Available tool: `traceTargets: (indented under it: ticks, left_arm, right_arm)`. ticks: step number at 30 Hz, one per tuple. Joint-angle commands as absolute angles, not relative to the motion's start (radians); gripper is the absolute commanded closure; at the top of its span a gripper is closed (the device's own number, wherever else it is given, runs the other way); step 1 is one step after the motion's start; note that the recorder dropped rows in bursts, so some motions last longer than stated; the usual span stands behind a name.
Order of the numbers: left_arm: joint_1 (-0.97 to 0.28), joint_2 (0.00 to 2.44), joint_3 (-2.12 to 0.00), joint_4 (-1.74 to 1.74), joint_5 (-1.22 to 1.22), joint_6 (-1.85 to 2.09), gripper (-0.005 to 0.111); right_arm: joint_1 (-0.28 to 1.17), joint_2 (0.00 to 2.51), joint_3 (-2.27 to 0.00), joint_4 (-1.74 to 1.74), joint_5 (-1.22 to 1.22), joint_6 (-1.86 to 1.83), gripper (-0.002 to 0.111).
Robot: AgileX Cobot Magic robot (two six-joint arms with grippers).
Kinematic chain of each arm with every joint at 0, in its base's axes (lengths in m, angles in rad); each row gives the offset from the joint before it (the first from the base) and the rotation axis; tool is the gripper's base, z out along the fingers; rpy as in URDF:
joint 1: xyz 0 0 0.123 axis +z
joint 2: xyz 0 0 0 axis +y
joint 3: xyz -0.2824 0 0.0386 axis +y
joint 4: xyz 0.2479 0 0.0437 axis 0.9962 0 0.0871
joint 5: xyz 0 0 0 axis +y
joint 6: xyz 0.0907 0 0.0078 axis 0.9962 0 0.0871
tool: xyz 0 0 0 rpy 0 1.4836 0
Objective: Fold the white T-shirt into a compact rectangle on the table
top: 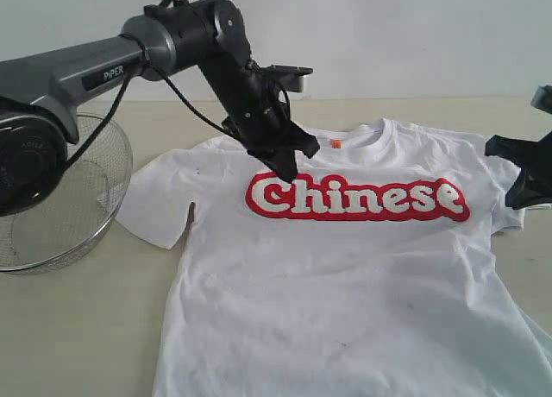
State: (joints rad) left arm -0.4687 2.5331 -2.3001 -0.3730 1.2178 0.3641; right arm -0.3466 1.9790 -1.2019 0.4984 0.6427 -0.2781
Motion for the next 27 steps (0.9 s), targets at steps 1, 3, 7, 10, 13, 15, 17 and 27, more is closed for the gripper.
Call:
traceTargets:
  ticks: [1,3,7,10,13,15,17,27]
  left_arm:
    - [-0.503,2.541,-2.279,-0.370,1.221,0.355,0.102]
    - [-0.510,2.558,-2.275,-0.365,1.221,0.355,0.102]
    - [-0.510,2.601,-2.275,-0.347,1.221,0.351,0.102]
    - [-0.510,2.624,-2.275,-0.279,1.221,0.330,0.102]
    - [-0.502,2.644,-2.275,-0.228,1.221,0.306,0.102]
    - [-0.484,2.648,-2.275,-0.226,1.221,0.306,0.102]
    - [-0.457,2.646,-2.275,-0.224,1.221,0.306,0.102]
    - [-0.419,2.646,-2.275,-0.259,1.221,0.295,0.102]
  right_arm:
    - [-0.350,1.992,-1.211,0.486,0.638,-0.282,0.108]
    - [-0.350,1.992,-1.211,0.486,0.643,-0.284,0.108]
    - [-0.339,1.996,-1.211,0.488,0.657,-0.286,0.108]
    - [-0.339,1.996,-1.211,0.512,0.665,-0.286,0.108]
    - [-0.339,1.996,-1.211,0.516,0.669,-0.291,0.108]
    - [-0.339,1.996,-1.211,0.538,0.669,-0.307,0.108]
    - [-0.339,1.996,-1.211,0.567,0.669,-0.329,0.108]
    - [-0.339,1.996,-1.211,0.657,0.592,-0.402,0.108]
